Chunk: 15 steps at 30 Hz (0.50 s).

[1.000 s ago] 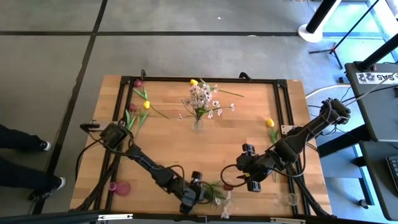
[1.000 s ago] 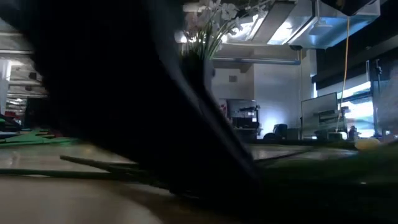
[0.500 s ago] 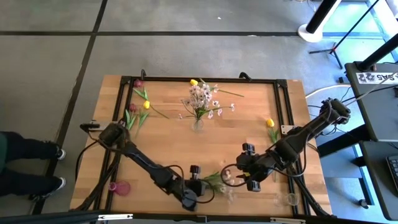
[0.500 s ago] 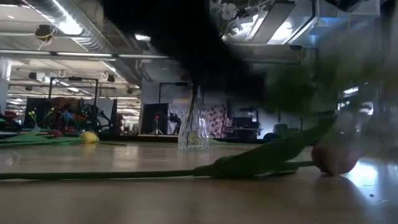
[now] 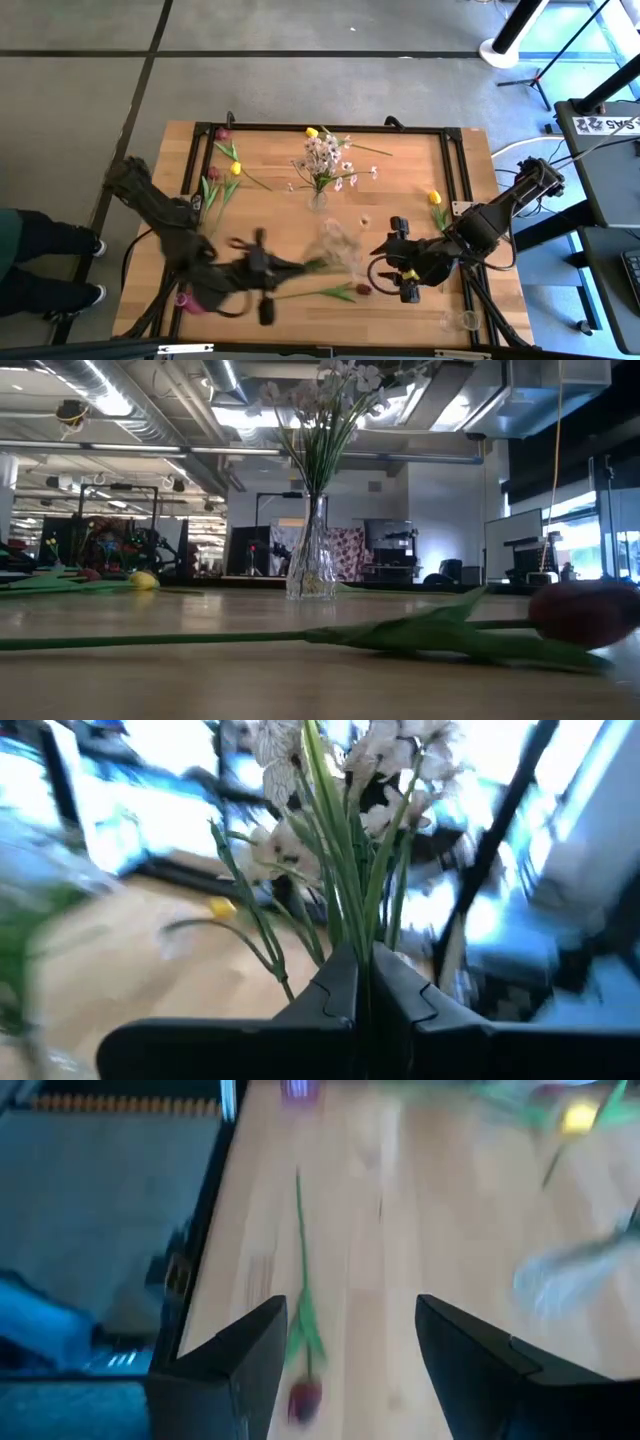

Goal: Sort flowers into vase by color
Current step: Put the white flowers into the top transparent vase

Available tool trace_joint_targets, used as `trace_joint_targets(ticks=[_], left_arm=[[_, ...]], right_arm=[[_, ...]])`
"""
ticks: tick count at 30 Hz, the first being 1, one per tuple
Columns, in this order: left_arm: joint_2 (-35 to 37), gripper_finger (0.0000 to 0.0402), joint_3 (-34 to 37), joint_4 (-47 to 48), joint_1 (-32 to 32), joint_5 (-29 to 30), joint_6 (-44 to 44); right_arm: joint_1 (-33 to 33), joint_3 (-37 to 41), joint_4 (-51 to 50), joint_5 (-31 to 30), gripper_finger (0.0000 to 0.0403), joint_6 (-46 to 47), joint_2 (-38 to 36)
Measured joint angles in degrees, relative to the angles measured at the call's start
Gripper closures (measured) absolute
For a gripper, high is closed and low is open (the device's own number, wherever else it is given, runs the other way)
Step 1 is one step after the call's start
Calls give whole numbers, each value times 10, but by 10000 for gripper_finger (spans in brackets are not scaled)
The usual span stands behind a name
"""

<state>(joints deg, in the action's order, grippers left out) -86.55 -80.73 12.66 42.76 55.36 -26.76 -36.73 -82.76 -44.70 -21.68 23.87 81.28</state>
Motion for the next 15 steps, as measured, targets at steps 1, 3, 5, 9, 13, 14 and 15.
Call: trace_joint_targets(ticks=[1, 3, 5, 9, 13, 14, 15], left_arm=[[12, 398, 0, -6, 8, 29, 0], [27, 398, 0, -17, 16, 75, 6], [29, 398, 0, -35, 13, 81, 25], [17, 399, 1, -115, -28, 10, 94], [14, 399, 1, -216, -87, -101, 183], [14, 399, 1, -241, -101, -124, 203], [14, 399, 1, -262, -115, -144, 222]], right_arm=[[0, 1, 27, -15, 182, -10, 1], [1, 13, 115, -40, 182, -30, 6], [7, 27, 227, -74, 182, -48, 15], [42, 35, 462, -88, 182, -60, 37], [84, 35, 592, -72, 182, -62, 42], [95, 35, 610, -70, 182, -62, 42], [105, 35, 627, -66, 182, -62, 40]])
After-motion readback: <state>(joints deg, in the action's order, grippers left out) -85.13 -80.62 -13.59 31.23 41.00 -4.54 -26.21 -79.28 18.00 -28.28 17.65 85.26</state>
